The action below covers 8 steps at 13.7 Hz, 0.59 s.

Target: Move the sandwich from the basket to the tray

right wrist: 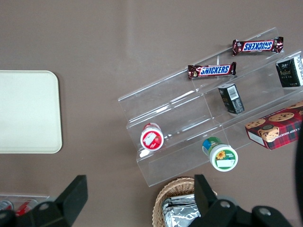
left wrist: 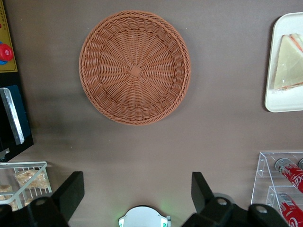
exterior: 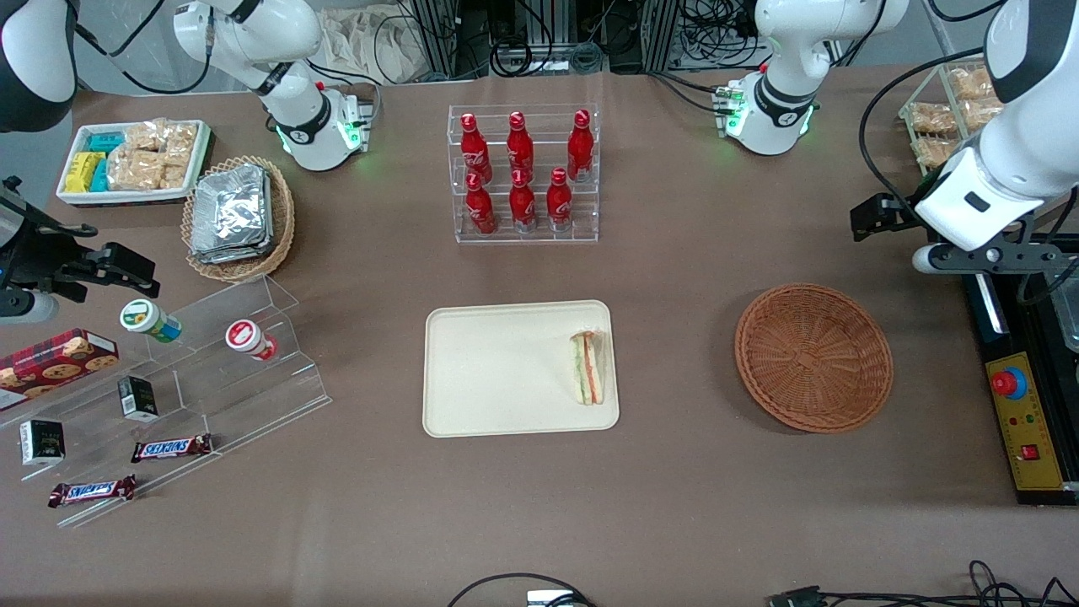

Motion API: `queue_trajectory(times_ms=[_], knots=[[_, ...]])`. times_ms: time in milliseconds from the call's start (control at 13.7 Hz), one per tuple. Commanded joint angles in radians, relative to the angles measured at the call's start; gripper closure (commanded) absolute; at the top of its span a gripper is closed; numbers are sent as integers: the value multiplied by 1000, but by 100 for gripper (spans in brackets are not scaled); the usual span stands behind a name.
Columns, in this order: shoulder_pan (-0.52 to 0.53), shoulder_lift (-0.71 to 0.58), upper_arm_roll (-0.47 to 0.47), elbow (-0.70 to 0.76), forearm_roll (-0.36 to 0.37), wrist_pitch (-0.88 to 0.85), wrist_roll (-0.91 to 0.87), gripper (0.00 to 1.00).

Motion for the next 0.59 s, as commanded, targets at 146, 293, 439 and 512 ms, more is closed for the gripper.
queue_trajectory(times_ms=[146, 293, 439, 512], knots=[[13, -23, -14, -24, 16, 15, 7, 0], [14, -23, -13, -24, 15, 15, 7, 0], [16, -25, -13, -27, 16, 15, 4, 0], [16, -22, -13, -23, 15, 15, 4, 0]])
